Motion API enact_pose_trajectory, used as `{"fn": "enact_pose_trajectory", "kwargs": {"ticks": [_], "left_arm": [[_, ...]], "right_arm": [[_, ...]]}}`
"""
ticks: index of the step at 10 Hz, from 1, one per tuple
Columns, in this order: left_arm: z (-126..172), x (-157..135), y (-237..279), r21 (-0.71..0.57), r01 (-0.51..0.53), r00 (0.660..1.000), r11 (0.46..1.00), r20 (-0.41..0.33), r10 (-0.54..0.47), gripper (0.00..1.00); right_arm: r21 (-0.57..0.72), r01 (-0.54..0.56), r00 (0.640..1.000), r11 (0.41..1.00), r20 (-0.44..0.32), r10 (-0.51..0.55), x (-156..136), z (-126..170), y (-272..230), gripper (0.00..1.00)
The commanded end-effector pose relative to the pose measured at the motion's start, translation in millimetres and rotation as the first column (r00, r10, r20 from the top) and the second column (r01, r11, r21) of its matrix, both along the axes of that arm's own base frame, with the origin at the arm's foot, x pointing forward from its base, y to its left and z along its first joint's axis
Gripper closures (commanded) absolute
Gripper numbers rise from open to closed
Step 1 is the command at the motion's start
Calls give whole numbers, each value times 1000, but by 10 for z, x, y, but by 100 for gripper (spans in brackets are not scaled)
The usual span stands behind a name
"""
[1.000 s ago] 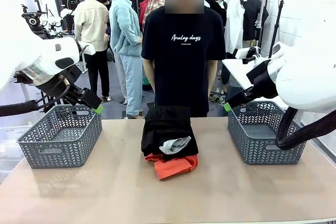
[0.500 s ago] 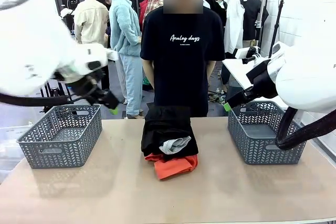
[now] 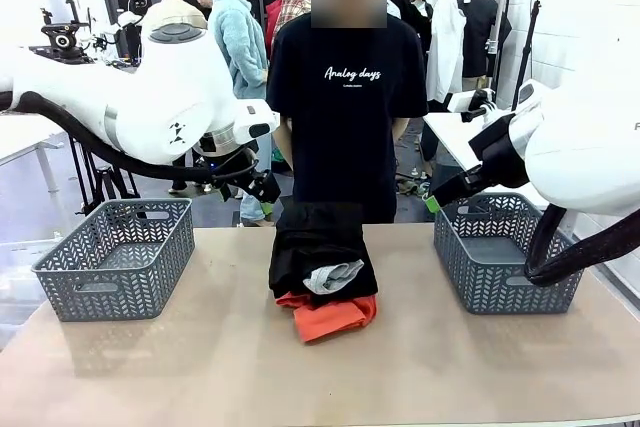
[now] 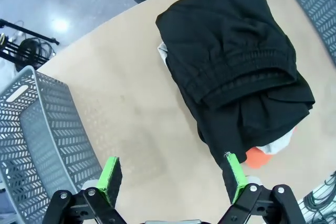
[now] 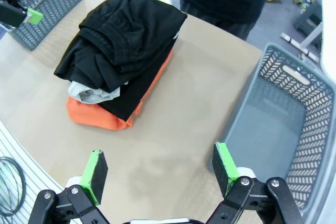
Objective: Sort the tops and bottoms.
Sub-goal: Lift clothes from the center of the table with your left hand.
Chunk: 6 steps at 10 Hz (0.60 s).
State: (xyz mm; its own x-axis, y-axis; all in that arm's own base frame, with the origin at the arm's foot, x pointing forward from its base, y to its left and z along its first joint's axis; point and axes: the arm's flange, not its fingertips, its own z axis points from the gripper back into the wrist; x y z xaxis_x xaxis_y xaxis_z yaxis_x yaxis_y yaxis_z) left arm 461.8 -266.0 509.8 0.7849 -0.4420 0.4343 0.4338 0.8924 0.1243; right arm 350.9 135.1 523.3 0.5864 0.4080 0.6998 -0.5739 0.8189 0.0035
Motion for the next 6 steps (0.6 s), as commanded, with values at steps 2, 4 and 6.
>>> {"fn": "enact_pose_trajectory", "kwargs": {"ticks": [2, 4, 6], "left_arm": [[0, 0, 0, 0, 0, 1000, 1000, 0, 0, 0], [-52, -71, -102, -85, -87, 992, 993, -101, 78, 0], [196, 368, -540, -136, -65, 994, 989, -94, 53, 0]], "right_arm": [[4, -4, 1000, 1000, 8, 4, 19, -13, -9, 0], [4, -4, 1000, 1000, 8, 4, 19, -13, -9, 0], [4, -4, 1000, 1000, 8, 4, 19, -13, -9, 0]]}}
